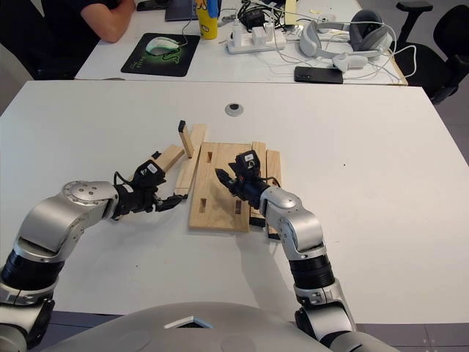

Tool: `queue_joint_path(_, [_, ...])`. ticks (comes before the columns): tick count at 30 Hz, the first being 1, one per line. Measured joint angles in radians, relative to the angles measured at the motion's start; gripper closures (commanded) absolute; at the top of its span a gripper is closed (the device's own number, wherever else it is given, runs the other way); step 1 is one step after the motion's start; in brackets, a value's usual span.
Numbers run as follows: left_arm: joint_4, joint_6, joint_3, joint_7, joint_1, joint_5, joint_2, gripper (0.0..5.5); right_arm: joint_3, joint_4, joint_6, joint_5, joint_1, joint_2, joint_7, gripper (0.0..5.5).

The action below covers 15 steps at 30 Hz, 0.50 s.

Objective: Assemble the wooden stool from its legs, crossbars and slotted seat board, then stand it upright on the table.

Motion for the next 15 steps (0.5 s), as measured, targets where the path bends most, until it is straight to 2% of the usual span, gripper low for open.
queue_joint_path(15, [0.094, -0.023, 0.077, 0.141, 0.067, 0.000, -0.191, 1.83, 0.016, 0.004, 0.000, 0.000, -0.001, 0.000, 0.001, 3.31])
